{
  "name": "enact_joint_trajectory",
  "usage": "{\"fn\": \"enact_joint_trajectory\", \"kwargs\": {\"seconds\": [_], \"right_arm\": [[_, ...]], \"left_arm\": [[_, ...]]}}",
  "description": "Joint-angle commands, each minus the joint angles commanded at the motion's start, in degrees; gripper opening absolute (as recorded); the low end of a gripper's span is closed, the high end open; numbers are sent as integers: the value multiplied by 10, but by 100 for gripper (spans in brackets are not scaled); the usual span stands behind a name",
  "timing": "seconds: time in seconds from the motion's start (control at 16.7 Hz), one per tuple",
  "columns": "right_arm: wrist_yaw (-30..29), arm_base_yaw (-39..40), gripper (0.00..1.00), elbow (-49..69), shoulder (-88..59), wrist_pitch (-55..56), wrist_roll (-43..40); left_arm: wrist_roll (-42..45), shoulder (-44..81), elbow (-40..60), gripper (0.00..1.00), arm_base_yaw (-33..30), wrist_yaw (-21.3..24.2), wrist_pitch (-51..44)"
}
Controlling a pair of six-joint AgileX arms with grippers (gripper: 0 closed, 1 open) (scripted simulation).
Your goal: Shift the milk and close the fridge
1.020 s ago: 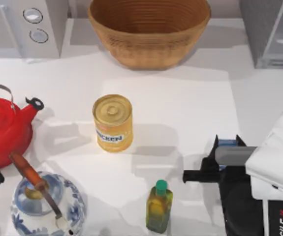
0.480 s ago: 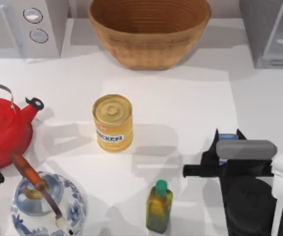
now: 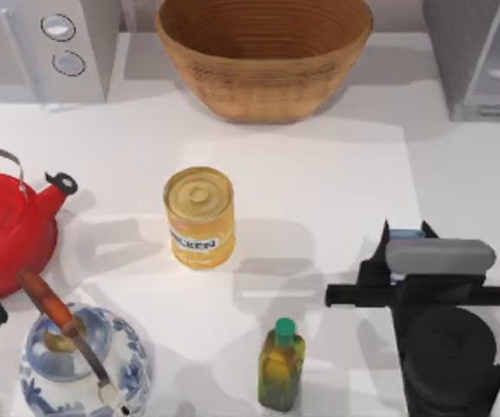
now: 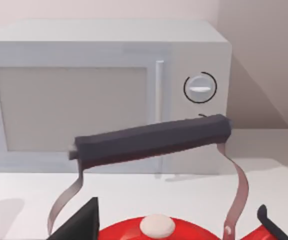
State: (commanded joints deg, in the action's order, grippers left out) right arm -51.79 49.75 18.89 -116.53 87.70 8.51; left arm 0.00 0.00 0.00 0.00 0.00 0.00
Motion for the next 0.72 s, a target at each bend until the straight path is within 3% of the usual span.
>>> {"fn": "enact_joint_trajectory", "kwargs": {"seconds": [0.3, 0.72], "right_arm": [[62, -62, 0, 8, 40, -28, -10], [328, -322, 0, 24, 188, -148, -49]], "left_arm": [[0, 0, 0, 100, 0, 0, 0], [0, 0, 0, 100, 0, 0, 0]]}}
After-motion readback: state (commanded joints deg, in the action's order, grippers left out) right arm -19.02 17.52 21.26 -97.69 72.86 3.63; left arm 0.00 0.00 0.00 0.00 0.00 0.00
